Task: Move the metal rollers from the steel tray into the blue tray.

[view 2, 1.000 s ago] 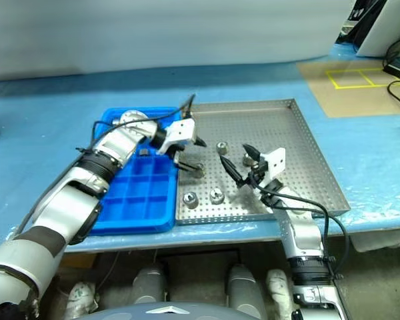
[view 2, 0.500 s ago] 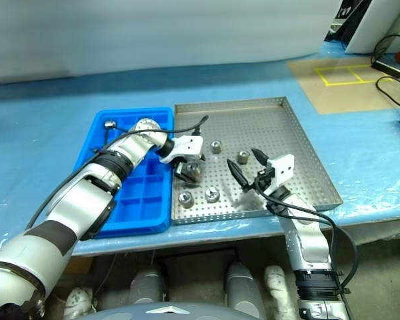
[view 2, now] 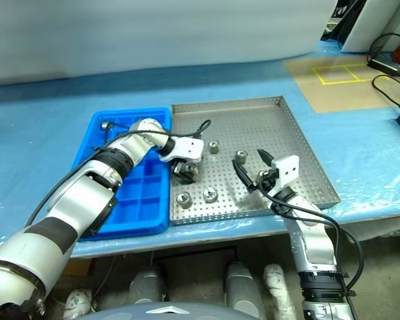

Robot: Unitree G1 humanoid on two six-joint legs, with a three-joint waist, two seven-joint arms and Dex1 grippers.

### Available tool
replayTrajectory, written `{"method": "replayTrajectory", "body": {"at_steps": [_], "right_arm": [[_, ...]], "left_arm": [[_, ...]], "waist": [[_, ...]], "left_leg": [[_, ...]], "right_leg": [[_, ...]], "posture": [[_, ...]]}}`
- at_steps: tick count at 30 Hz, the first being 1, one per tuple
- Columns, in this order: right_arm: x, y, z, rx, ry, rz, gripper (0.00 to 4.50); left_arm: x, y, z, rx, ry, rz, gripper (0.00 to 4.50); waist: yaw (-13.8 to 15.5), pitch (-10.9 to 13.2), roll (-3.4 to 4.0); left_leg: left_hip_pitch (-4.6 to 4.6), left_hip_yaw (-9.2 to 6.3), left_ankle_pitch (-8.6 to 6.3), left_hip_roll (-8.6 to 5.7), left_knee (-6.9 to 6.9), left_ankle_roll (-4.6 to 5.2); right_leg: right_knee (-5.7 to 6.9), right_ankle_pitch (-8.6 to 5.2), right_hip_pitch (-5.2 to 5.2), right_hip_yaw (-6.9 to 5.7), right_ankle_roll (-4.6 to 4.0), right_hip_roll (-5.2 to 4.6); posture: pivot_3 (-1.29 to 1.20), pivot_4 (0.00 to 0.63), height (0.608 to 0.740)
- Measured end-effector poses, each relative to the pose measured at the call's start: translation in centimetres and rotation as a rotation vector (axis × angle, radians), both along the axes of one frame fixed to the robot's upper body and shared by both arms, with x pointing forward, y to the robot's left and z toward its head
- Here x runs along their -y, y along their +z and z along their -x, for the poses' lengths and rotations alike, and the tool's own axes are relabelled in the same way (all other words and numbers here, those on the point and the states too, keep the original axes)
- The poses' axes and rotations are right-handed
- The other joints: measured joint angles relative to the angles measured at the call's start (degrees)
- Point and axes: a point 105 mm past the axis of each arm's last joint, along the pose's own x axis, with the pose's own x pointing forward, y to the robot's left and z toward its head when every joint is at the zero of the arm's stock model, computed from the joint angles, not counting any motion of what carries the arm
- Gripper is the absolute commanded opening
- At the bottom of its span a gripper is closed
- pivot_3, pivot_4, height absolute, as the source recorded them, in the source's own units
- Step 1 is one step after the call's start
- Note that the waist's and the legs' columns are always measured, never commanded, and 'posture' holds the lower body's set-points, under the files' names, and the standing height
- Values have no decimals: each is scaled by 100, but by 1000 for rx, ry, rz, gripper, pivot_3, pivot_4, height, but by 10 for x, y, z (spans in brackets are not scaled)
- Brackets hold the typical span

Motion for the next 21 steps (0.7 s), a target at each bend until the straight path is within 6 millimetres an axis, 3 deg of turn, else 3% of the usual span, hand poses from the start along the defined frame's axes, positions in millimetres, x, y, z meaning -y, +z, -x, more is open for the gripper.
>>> {"method": "replayTrajectory", "body": {"at_steps": [4,7,15,21], "right_arm": [[1,-1,-1,-2,-3,-1,4500],[2,-4,-2,-9,-6,0,4500],[-4,-1,-3,5,28,4,4500],[-36,-16,9,-52,153,-17,4500]], "left_arm": [[-2,-1,2,-16,-13,-22,3297],[-3,-3,6,-38,-41,-45,2298],[-4,-4,7,-47,-50,-43,2298],[-2,-3,8,-49,-47,-18,2298]], "waist": [[-14,0,0],[-26,0,0],[-25,0,0],[-22,1,1]], "left_leg": [[7,2,1,6,-2,-2],[7,2,1,8,-8,-3],[5,3,0,9,-11,-2],[-2,3,-1,11,-17,-1]], "right_leg": [[0,1,1,4,-2,1],[-5,0,1,3,-2,1],[-11,1,0,2,-3,1],[-27,1,0,-1,-4,1]], "posture": [[-293,150,740],[-292,150,740],[-286,150,740],[-277,150,740]]}}
